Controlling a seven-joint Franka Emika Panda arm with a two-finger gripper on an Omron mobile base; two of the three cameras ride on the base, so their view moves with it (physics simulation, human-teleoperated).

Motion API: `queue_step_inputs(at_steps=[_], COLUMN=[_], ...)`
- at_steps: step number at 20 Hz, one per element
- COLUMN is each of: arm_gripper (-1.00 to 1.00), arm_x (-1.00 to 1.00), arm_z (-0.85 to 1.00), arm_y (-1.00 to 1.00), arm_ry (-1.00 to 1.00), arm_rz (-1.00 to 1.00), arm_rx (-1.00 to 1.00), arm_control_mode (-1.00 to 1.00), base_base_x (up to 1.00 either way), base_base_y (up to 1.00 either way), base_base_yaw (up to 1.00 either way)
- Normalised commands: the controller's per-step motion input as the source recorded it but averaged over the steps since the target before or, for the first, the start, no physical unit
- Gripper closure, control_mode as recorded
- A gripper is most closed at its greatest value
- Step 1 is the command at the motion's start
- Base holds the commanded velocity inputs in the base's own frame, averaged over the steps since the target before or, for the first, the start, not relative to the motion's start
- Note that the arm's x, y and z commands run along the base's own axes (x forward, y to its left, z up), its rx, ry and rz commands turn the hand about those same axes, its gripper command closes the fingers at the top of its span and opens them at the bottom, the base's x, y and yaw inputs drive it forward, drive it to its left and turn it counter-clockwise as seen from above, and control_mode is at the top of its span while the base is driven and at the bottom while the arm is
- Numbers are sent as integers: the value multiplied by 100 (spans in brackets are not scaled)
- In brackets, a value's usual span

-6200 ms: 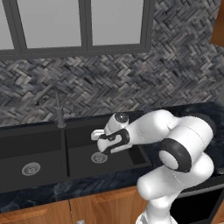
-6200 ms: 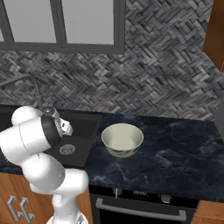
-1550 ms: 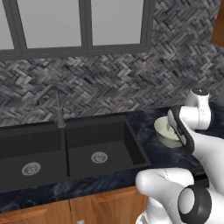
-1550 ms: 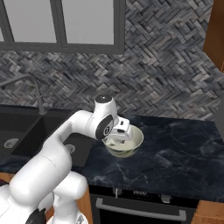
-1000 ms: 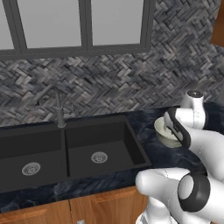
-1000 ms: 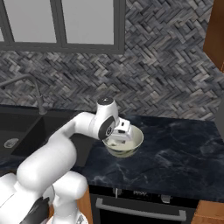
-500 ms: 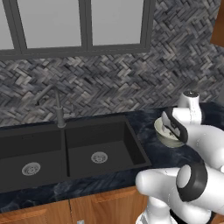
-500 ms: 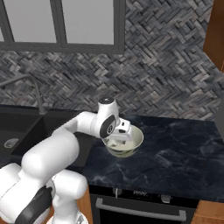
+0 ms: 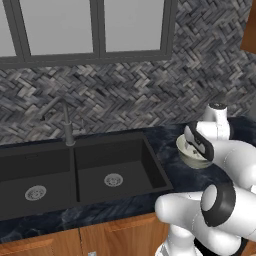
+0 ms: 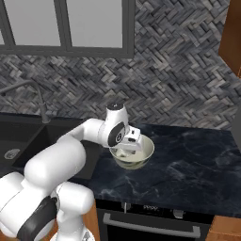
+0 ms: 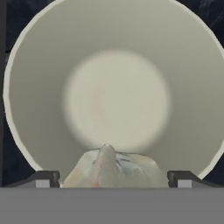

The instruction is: Pick the bananas from the cabinet and place them in one bowl. Pick the garlic from the sink and place it in the other bowl.

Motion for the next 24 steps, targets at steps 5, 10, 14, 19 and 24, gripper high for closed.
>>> queue_step_inputs(at_steps=[5,10,14,19,24], arm_gripper=[-100,-100,-100,-100,-100], arm_x=[0,-16,-35,-42,-35], arm_z=[4,49,62,60,65], arm_y=[0,-3,0,0,0], arm_ry=[0,-4,-6,-7,-8], arm_rz=[0,0,0,0,0], arm_rx=[0,0,0,0,0], arm_control_mode=[-100,-100,-100,-100,-100], base_base_x=[0,0,0,0,0], base_base_y=[0,0,0,0,0], base_base_yaw=[0,0,0,0,0])
